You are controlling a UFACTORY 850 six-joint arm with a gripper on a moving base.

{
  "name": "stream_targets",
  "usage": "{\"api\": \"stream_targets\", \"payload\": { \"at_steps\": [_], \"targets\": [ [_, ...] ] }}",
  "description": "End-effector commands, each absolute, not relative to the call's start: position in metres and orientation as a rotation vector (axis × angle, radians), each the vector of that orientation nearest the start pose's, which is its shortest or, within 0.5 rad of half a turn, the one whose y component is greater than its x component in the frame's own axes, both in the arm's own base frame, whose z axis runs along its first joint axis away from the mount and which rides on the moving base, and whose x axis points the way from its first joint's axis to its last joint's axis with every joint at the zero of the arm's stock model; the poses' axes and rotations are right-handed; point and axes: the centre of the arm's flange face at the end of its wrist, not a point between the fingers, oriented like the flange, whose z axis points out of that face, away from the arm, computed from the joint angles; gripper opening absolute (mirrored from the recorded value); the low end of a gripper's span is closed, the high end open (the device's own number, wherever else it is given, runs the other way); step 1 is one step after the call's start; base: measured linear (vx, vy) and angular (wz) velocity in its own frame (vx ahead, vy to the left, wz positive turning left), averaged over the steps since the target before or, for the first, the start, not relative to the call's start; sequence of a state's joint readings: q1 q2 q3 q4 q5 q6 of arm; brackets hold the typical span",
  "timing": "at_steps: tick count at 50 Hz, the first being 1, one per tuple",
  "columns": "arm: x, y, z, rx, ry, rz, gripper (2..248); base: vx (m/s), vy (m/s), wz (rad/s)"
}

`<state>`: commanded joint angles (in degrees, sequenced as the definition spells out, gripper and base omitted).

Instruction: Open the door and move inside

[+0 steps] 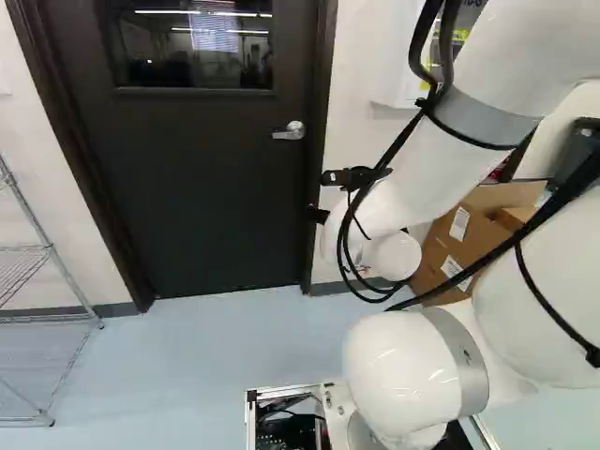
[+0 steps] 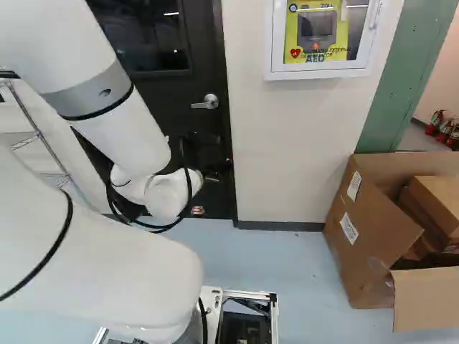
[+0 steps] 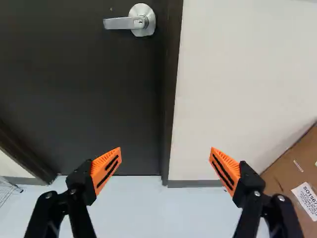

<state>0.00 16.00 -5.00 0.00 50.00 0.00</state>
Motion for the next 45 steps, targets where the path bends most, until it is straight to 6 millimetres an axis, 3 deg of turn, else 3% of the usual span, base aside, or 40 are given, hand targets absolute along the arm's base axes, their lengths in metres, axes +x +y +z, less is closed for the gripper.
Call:
{"api": "stream_targets", "payload": {
  "at_steps": [16, 45],
  "targets": [
    [0.2703, 0.0000, 0.3656, -2.558, 0.000, -1.824, 247, 0.119, 0.179, -0.185],
    [0.2703, 0.0000, 0.3656, -2.558, 0.000, -1.824, 247, 0.100, 0.211, -0.065]
  ]
}}
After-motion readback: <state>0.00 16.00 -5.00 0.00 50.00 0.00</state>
